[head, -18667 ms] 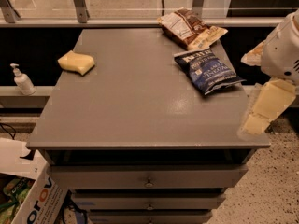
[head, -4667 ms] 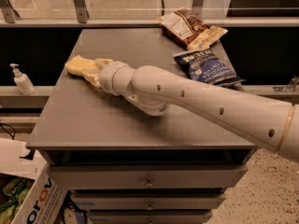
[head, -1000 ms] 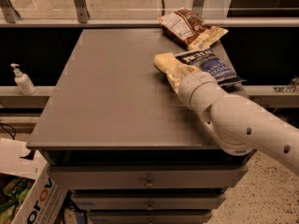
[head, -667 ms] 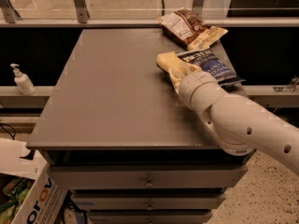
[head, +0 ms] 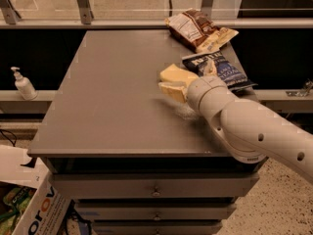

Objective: Move sponge near blue chip bag

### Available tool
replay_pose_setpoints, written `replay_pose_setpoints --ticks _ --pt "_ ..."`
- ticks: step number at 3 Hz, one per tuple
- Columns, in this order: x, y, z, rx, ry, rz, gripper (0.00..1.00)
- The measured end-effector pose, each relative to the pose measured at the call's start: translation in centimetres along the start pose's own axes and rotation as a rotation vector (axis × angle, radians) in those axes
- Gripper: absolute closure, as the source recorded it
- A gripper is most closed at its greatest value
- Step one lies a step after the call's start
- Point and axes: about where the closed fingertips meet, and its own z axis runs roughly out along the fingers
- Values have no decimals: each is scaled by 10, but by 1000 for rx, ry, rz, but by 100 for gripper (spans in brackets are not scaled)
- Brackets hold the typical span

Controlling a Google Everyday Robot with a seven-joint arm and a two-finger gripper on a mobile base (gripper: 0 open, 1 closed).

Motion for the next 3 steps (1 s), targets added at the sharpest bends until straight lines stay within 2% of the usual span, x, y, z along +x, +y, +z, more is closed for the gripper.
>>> replay_pose_setpoints --ticks 1,2,3 --pt "-2 3 1 -10 -5 -4 0" --pt "-13 21 6 -70 -33 -22 0" --pt "-26 65 21 -207 -64 -50 0"
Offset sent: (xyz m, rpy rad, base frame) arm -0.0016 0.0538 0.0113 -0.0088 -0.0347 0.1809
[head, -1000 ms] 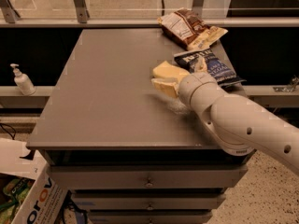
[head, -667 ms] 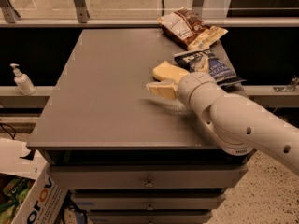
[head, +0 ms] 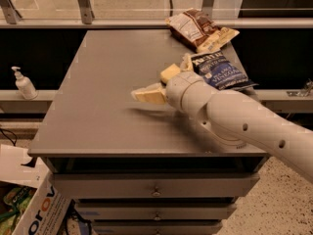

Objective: Move sponge near blue chip bag

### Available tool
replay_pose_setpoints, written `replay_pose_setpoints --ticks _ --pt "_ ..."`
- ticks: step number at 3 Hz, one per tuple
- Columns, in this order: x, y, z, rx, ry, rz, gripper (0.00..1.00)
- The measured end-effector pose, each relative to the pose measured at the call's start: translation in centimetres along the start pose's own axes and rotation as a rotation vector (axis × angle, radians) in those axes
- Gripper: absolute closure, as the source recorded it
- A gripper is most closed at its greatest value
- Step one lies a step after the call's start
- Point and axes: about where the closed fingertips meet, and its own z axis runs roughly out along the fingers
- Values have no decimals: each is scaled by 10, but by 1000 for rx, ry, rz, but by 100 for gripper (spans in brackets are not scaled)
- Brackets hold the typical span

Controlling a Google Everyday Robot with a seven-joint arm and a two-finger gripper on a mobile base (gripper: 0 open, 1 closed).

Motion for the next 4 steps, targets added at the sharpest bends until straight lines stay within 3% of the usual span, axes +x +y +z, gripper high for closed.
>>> replay_pose_setpoints --ticks 2,3,4 --pt "-20 109 43 -356 -40 -43 0" --pt "-29 143 46 -495 -68 -58 0" --pt "-29 143 46 -496 -68 -58 0"
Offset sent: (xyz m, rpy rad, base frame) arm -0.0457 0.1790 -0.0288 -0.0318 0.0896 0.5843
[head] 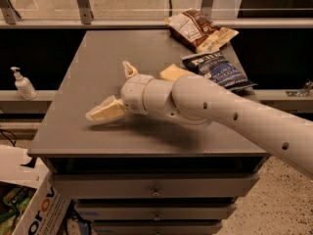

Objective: Move sponge near blue chip bag

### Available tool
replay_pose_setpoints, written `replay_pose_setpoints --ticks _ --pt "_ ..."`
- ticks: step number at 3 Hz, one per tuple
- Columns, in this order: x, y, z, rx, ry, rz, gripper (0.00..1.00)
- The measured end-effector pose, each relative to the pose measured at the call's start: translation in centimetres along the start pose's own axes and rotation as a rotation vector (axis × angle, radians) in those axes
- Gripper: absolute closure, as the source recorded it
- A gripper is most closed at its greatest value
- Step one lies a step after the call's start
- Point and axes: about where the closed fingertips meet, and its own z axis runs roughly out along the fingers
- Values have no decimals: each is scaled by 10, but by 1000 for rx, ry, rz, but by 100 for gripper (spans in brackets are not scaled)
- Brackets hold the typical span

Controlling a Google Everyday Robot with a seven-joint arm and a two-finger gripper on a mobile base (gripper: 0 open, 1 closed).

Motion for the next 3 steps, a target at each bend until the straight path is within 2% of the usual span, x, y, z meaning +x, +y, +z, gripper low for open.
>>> replay_pose_setpoints --ticks 2,3 --pt "-14 11 -6 -39 -64 -10 0" --pt "-25 10 -18 -27 -72 -18 0"
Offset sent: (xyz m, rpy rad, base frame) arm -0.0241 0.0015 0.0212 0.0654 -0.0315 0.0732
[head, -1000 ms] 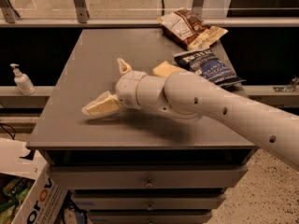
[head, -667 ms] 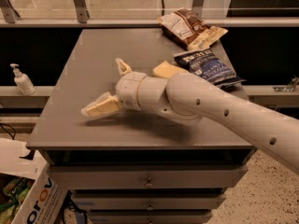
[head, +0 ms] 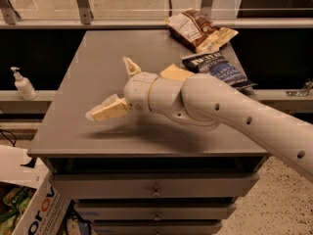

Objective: Move sponge near blue chip bag

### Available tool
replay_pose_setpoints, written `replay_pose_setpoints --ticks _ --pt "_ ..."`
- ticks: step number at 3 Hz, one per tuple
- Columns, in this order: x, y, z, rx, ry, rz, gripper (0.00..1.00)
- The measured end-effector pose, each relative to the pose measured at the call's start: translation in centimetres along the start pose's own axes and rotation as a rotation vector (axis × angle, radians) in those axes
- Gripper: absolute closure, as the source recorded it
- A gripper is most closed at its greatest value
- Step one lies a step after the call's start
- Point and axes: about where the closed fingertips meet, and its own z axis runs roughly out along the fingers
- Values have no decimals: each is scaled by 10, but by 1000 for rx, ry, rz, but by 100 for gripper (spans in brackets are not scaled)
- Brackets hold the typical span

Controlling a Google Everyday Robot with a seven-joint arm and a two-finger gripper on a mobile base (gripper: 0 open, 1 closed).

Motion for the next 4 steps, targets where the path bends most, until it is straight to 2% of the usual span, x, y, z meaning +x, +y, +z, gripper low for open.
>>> replay_pose_setpoints --ticks 2,3,4 --pt "-8 14 -33 -16 42 19 0" --pt "-1 24 -54 -26 78 43 0" --pt "26 47 -76 -57 98 92 0"
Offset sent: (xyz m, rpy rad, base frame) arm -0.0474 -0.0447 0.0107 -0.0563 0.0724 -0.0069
